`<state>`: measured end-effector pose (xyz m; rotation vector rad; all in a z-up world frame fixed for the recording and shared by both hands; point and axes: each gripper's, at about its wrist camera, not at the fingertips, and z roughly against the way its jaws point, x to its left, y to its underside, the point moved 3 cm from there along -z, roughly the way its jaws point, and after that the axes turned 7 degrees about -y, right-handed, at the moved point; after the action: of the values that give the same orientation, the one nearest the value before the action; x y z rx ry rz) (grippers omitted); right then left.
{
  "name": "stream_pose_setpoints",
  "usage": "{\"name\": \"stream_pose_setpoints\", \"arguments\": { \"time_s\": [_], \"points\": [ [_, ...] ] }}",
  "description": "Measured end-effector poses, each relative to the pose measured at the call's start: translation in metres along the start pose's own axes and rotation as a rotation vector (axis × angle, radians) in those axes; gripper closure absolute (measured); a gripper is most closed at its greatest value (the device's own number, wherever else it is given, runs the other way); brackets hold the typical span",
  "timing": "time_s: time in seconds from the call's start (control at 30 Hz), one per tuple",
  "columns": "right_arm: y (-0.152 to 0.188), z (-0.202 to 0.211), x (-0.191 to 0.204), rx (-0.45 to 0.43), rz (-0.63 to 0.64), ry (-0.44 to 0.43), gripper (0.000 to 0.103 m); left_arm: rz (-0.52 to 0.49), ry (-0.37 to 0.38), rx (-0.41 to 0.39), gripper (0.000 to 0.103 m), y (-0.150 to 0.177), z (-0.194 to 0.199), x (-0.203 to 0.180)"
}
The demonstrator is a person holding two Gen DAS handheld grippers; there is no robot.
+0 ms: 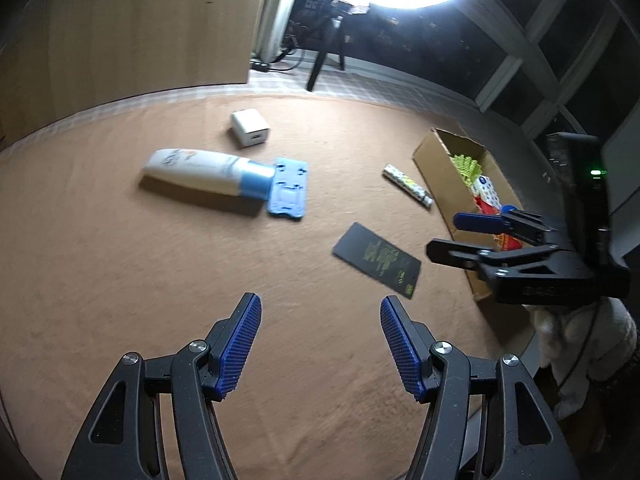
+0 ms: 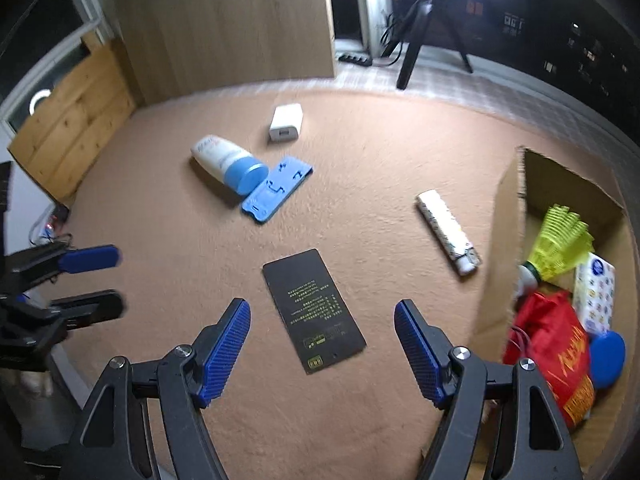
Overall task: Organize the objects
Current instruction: 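Move the right tool toward the black card while the left tool withdraws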
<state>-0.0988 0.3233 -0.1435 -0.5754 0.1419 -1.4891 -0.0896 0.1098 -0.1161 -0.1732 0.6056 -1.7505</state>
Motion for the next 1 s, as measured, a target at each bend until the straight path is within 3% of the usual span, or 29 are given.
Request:
{"name": "stream_pose_setpoints", "arguments": {
  "time_s": [0.2,0.67,0.9,1.0],
  "points": [
    [-0.007,-0.034,-0.007,0.087,-0.02,0.012,0.032,0.032,-0.017,-0.006,0.038,0.007,0.009,0.021],
    [-0.016,-0.066,-0.019,0.183,-0.072,-0.037,0.032,0.066,-0.021,-0.002,0.038,0.017,0.012,0.04],
    [-0.012,-0.068,-0.006,0.216,-0.021,-0.06,0.031,0.068,-0.02,-0.001,0.038,0.019,0.013,0.042],
    [-0.003,-0.07,0.009,0.251,0.076,-0.008,0.031,0.067,-0.02,-0.002,0.038,0.02,0.013,0.042]
  ]
}}
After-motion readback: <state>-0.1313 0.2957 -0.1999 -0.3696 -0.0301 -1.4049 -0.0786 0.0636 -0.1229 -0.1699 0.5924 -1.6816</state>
